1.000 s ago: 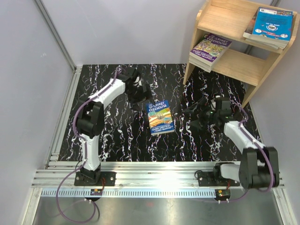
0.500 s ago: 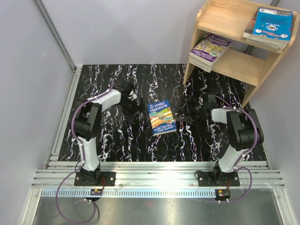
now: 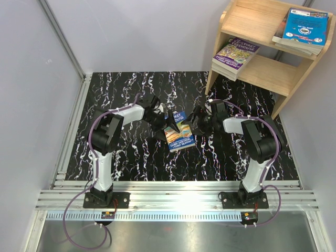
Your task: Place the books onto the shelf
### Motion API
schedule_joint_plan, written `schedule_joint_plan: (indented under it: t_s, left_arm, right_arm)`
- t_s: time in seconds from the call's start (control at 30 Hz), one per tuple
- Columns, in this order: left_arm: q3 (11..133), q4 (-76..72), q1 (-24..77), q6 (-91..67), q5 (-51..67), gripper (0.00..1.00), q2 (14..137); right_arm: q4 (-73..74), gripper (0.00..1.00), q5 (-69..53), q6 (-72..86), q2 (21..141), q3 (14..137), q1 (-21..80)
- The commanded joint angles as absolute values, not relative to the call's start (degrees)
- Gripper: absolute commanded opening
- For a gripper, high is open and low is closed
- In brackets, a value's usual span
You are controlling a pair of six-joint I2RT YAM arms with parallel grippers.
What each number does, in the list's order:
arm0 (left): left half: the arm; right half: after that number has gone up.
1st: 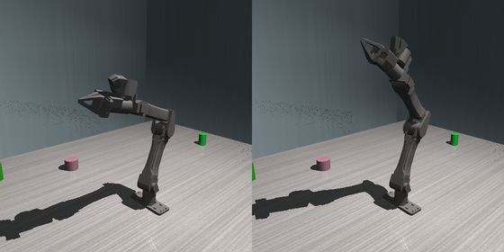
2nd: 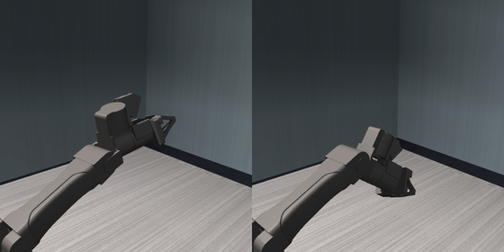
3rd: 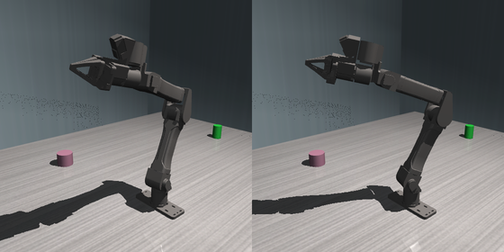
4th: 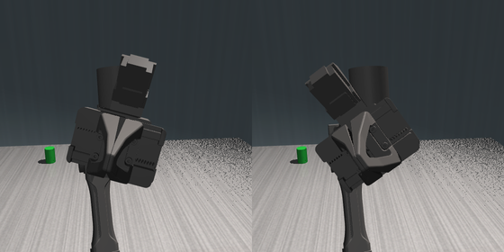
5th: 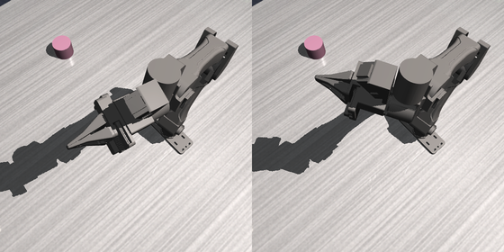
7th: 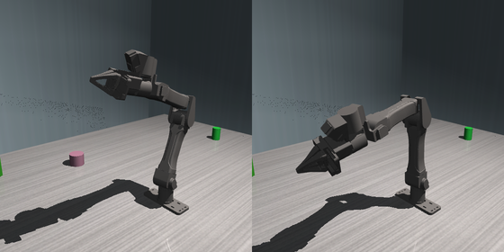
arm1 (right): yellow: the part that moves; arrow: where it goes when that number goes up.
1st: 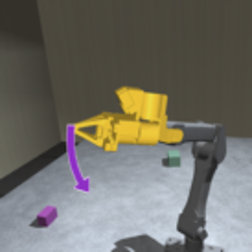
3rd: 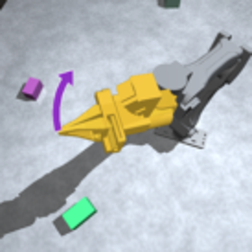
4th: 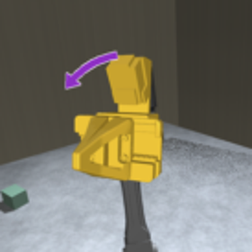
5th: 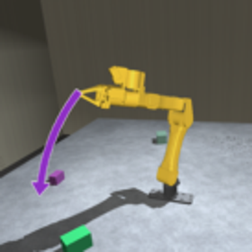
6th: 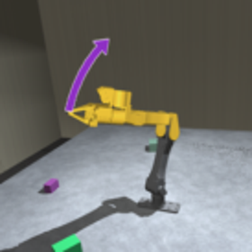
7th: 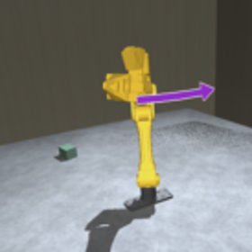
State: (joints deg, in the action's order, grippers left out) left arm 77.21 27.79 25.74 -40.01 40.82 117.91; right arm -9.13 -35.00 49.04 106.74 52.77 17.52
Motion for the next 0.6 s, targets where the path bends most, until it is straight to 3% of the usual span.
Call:
schedule_joint_plan:
  t_s: [0.0, 0.17, 0.27, 0.3, 0.43, 0.53, 0.57]
  left_arm:
    - [75.5, 14.3, 28.7, -43.8, 46.0, 0.99, 121.6]
    - [73.1, 10.7, 28.5, -46.1, 47.8, 0.99, 116.5]
    - [73.8, 9.8, 28.3, -47.2, 47.3, 0.99, 113.2]
    - [74.5, 10.7, 28.4, -47.3, 47.1, 0.99, 112.7]
    - [78.0, 12.9, 28.3, -47.7, 46.0, 0.99, 110.5]
    - [79.7, 13.4, 28.3, -48.2, 45.8, 0.99, 110.0]
    - [79.8, 13.4, 28.3, -48.3, 46.1, 0.99, 109.9]
  right_arm:
    - [-6.1, 0.94, -34.1, 47.5, 109.1, 52.6, 21.7]
    - [-5.6, 0.80, -34.8, 47.9, 107.4, 52.6, 21.9]
    - [-7.1, 0.34, -36.6, 49.0, 106.8, 52.2, 21.8]
    - [-7.8, 0.28, -37.1, 49.6, 106.4, 51.9, 21.8]
    - [-12.6, 0.16, -41.5, 52.3, 104.3, 50.1, 22.1]
    - [-12.6, 0.00, -43.2, 52.4, 102.0, 49.7, 22.5]
    - [-12.6, 0.00, -43.8, 52.5, 101.3, 49.6, 22.6]
